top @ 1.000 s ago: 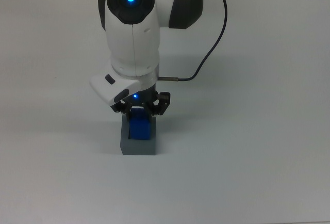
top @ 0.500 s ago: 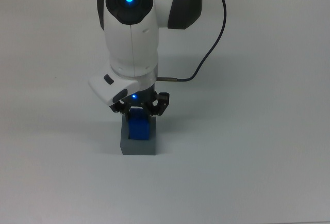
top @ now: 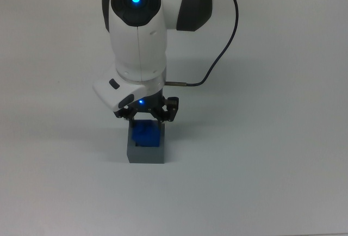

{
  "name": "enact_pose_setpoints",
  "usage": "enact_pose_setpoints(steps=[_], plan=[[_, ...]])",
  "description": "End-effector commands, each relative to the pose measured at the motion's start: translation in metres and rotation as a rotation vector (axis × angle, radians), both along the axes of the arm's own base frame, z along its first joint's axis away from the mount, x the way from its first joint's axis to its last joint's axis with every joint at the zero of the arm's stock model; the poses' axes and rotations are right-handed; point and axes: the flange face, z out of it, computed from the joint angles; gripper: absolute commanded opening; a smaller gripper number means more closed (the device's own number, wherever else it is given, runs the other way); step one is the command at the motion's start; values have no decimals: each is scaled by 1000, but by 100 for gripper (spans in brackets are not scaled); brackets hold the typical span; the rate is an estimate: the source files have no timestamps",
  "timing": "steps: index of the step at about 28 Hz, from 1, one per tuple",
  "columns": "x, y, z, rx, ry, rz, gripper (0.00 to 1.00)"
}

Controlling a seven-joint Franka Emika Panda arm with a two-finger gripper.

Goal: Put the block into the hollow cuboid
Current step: 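Open the gripper and raise it off the blue block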

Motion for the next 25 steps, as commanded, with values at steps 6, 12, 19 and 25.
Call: enact_pose_setpoints(steps=[6,12,19,25], plan=[[4,0,0,16,2,-16,100],[3,0,2,17,8,-18,100],[2,0,1,16,17,-19,100],[0,-1,1,14,37,-21,100]])
